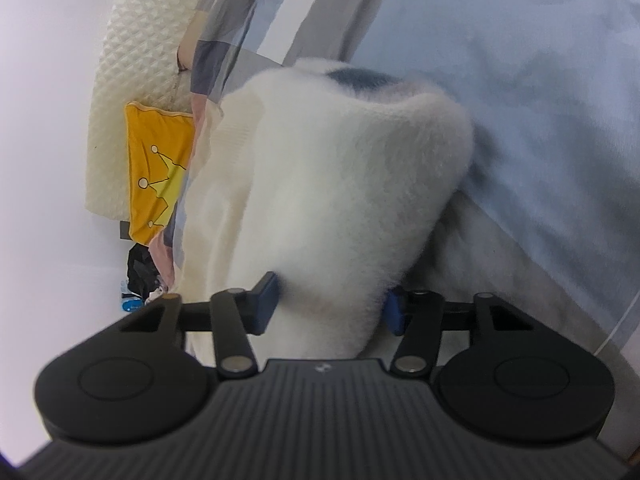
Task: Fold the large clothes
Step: 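Close the left gripper on the sweater edge while the right gripper grasps it too, then lift the sweater edge with both grippers and fold it over the rest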
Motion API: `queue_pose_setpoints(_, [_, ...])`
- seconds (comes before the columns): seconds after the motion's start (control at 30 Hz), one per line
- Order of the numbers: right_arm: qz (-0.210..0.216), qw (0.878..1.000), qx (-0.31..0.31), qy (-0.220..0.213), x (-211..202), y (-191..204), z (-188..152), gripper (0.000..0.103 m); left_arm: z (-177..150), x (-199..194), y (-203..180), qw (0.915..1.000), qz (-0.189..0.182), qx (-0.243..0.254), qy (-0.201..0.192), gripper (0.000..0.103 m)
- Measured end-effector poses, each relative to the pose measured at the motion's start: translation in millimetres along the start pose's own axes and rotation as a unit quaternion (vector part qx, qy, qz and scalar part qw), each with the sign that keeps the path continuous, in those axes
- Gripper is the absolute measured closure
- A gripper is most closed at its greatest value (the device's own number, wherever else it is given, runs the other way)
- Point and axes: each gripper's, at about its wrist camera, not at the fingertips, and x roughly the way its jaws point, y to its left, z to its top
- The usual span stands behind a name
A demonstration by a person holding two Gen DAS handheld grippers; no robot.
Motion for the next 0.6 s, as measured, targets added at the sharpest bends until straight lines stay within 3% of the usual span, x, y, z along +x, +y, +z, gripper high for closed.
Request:
queue_pose_setpoints(0.13, [0.004, 1.0, -0.022, -0.008, -5, 6, -3, 0.063, 0, -10, -7, 0.9996, -0.007, 0.022, -0.018, 0.069])
queue_pose_setpoints(0.3, [0.036, 0.999, -0.034, -0.022, -15, 12, -4, 0.069, -8, -34, -35, 0.9911, -0.018, 0.111, -0.07, 0.072])
queue_pose_setpoints(0.47, [0.062, 0.996, -0.063, -0.03, -29, 23, -5, 0.074, -11, -53, -42, 0.9876, -0.037, 0.127, -0.086, 0.074])
queue_pose_setpoints(0.6, [0.071, 0.992, -0.093, -0.041, -41, 31, -6, 0.076, -17, -75, -53, 0.979, -0.05, 0.172, -0.097, 0.076])
